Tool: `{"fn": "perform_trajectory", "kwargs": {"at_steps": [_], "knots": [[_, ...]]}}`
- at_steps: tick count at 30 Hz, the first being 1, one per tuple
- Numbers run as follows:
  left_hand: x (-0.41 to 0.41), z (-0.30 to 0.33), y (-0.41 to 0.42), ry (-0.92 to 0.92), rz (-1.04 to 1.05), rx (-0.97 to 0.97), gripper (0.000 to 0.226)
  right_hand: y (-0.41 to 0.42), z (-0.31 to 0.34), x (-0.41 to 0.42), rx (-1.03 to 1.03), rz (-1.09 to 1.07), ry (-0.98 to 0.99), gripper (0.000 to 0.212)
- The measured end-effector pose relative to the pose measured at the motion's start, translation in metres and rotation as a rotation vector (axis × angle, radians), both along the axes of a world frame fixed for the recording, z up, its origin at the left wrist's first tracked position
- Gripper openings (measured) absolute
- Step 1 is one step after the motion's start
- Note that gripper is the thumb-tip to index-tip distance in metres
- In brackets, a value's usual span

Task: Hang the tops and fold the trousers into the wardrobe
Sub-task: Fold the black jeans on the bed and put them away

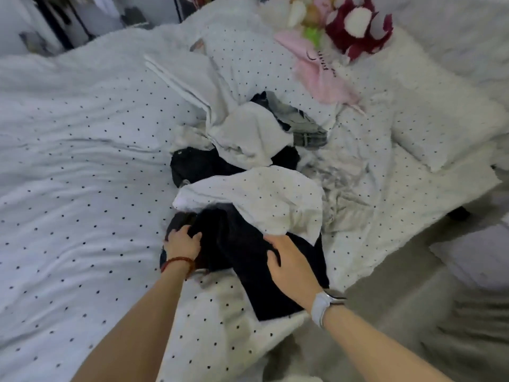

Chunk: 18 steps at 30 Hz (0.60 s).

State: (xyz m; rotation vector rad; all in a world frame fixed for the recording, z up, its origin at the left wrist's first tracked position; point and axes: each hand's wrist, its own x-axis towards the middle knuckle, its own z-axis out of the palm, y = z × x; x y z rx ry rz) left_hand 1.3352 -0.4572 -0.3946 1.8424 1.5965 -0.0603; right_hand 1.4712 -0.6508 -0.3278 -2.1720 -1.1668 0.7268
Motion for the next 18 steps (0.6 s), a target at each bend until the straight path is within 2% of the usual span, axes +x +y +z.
{"fn": "perform_trajectory", "kwargs": {"at_steps": [3,6,10,14,18], "knots": [[0.005,0.017,-0.019,-0.121,0.135,0.037,0.021,0.024,0.015,0.043,-0.023,0.222,0.002,0.038],[0.003,0.059,-0.034,-0.303,0.185,0.145,0.02,0.058,0.038,0.07,-0.029,0.35,0.055,0.054],[0.0,0.139,-0.025,-0.534,0.233,0.428,0.03,0.105,0.081,0.071,-0.047,0.601,0.21,0.088],[0.005,0.231,-0.006,-0.798,0.235,0.508,0.043,0.134,0.12,0.058,-0.014,0.568,0.517,0.095],[0.002,0.315,0.004,-1.014,0.27,0.534,0.038,0.158,0.187,0.05,0.168,0.506,0.442,0.095]]}}
